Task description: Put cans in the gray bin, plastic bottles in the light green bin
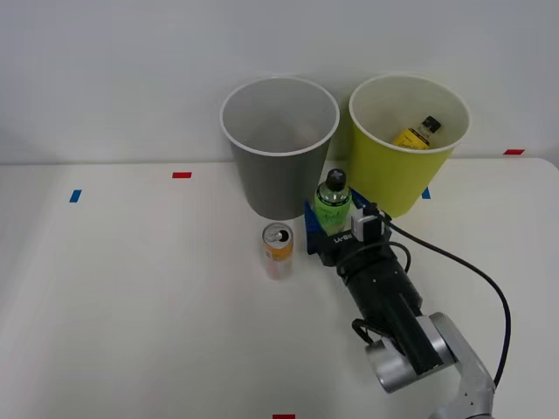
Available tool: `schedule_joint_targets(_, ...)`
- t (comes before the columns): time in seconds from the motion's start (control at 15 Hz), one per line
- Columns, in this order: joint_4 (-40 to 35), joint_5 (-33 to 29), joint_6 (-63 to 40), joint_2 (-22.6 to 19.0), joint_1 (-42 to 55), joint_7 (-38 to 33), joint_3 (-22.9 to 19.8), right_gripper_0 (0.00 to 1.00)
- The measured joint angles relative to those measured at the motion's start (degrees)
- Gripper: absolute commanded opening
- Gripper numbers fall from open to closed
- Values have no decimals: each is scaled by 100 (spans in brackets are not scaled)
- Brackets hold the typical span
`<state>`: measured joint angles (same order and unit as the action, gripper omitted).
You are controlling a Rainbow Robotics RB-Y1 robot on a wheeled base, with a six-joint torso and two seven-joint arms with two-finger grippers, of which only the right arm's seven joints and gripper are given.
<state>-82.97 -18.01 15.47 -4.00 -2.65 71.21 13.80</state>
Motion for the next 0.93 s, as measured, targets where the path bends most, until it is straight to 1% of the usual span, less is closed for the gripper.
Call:
schedule_joint_targets(0.13,0,10,1,-56,0,33,4,5)
schedule_joint_targets(0.2,0,41,6,-82,0,36,9,0)
schedule_joint_targets(0.67,0,288,109,-175,9,42,17,0)
schedule_joint_targets(0.8,-8,384,380,-280,104,25,17,0)
schedule_joint_targets(0.93,-142,548,654,-473,294,15,14,0)
